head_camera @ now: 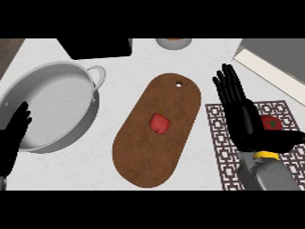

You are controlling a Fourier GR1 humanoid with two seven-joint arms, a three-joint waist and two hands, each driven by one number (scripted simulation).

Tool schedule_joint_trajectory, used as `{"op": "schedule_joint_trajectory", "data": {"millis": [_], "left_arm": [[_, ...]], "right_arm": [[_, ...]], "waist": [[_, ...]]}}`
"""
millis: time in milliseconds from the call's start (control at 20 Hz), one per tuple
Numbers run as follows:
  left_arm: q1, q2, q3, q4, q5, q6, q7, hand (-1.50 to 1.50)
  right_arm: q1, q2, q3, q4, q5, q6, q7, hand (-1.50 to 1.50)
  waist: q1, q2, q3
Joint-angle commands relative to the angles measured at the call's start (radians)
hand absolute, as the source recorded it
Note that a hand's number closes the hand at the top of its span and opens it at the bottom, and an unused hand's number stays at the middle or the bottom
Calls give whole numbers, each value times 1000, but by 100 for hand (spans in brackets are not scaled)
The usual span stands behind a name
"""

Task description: Pick the lemon from the placemat and place it in the tiered shelf

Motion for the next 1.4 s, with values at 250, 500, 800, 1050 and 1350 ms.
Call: {"op": "schedule_joint_trajectory", "data": {"millis": [250,500,800,1050,1350], "left_arm": [[-185,-56,6,-105,79,-21,2,0],[-231,-129,-38,-73,108,-29,23,0],[-262,-110,-15,-48,115,-49,52,0],[-290,-114,-1,16,119,-67,27,0],[-277,-109,2,7,120,-64,44,0]], "right_arm": [[-80,-412,-121,49,-68,492,-81,150],[-36,-444,-258,333,-284,682,-68,-150],[-95,-624,-305,436,-315,1081,-156,-150],[-104,-781,-250,349,-162,1180,-98,-150],[-155,-924,-202,36,238,1049,-106,-150]], "waist": [[30,44,-46],[43,54,-45],[54,42,-48],[48,41,-50],[34,26,-49]]}}
